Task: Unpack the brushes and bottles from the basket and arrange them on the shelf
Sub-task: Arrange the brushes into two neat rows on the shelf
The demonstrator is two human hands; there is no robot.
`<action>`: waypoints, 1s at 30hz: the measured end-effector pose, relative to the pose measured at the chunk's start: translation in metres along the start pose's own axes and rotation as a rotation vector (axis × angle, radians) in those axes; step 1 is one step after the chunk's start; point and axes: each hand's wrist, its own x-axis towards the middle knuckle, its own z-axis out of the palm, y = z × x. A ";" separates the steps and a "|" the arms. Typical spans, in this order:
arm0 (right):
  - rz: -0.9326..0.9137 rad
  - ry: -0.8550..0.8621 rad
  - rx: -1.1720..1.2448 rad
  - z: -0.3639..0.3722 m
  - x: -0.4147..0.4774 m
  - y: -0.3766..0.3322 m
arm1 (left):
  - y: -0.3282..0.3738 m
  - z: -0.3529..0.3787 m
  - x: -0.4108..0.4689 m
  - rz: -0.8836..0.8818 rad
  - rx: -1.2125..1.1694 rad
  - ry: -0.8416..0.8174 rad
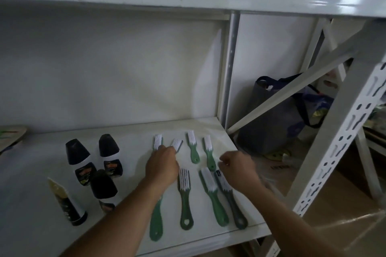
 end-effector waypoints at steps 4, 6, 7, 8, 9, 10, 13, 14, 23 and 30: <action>0.048 -0.151 -0.082 0.018 0.060 -0.014 | 0.001 0.003 0.039 -0.026 0.246 -0.222; 0.034 -0.198 -0.175 0.027 0.074 -0.014 | -0.002 0.010 0.048 -0.027 0.308 -0.264; 0.029 -0.197 -0.215 0.031 0.078 -0.012 | -0.003 0.014 0.051 -0.029 0.316 -0.272; 0.032 -0.187 -0.232 0.034 0.080 -0.010 | -0.004 0.019 0.055 -0.030 0.311 -0.275; 0.040 -0.174 -0.228 0.038 0.084 -0.005 | -0.004 0.023 0.058 -0.035 0.297 -0.275; 0.048 -0.167 -0.208 0.039 0.086 -0.003 | -0.004 0.026 0.061 -0.044 0.276 -0.271; 0.051 -0.150 -0.131 0.042 0.092 0.004 | -0.001 0.033 0.071 -0.091 0.169 -0.252; 0.056 -0.159 -0.111 0.041 0.091 0.002 | 0.000 0.036 0.073 -0.102 0.139 -0.244; 0.109 -0.146 -0.098 0.052 0.097 -0.008 | 0.022 0.047 0.075 0.153 0.096 -0.099; 0.122 -0.139 -0.061 0.047 0.102 -0.007 | 0.022 0.054 0.073 0.290 0.089 -0.211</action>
